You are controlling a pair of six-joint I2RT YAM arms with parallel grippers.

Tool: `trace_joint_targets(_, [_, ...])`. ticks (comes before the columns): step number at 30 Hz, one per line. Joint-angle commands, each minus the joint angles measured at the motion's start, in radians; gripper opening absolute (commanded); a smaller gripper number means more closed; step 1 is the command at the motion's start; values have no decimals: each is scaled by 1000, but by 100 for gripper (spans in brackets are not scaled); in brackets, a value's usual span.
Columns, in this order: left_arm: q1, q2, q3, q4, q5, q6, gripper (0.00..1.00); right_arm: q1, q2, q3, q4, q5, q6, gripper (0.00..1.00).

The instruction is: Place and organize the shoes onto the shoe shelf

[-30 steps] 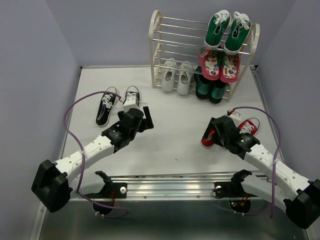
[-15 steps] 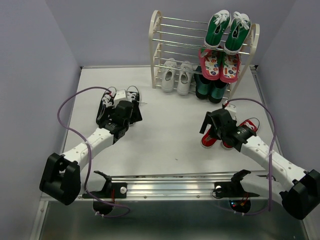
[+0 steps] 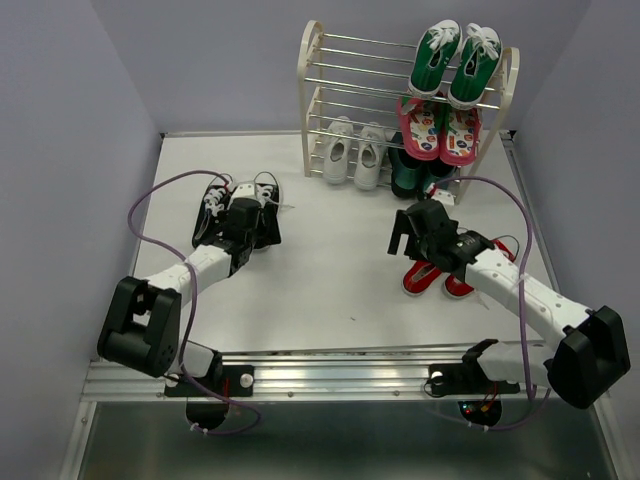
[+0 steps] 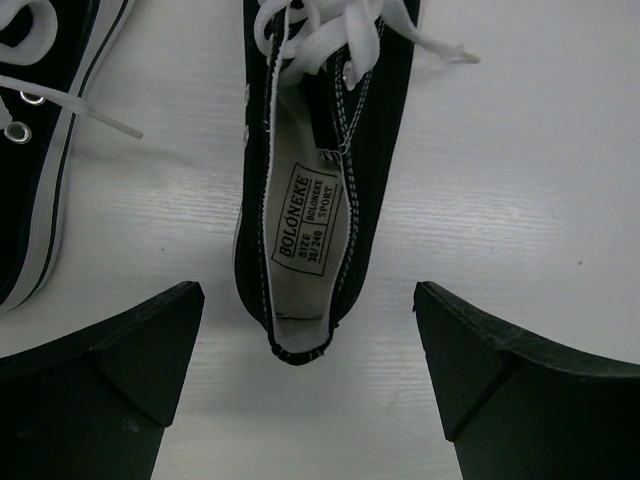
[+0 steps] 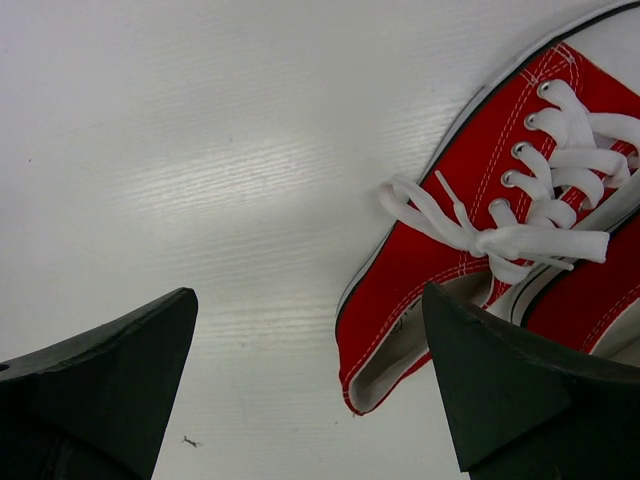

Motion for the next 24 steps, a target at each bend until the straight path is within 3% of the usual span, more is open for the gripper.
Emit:
trace_joint_targets(1, [29,39,42,25,15,24,99,-2,20,77,80,5,-59,100])
trace_joint_targets(6, [39,105,74,32,41,27,93,-2,46,92,103,24,-82,100])
trace_joint_targets(10, [40,130,79,36,53,25,79,-2,55,91,103,41,-87,100])
trace_joint_targets(24, [39,168,135,39,-11,25,70,-2,92,86,110,41,-87,100])
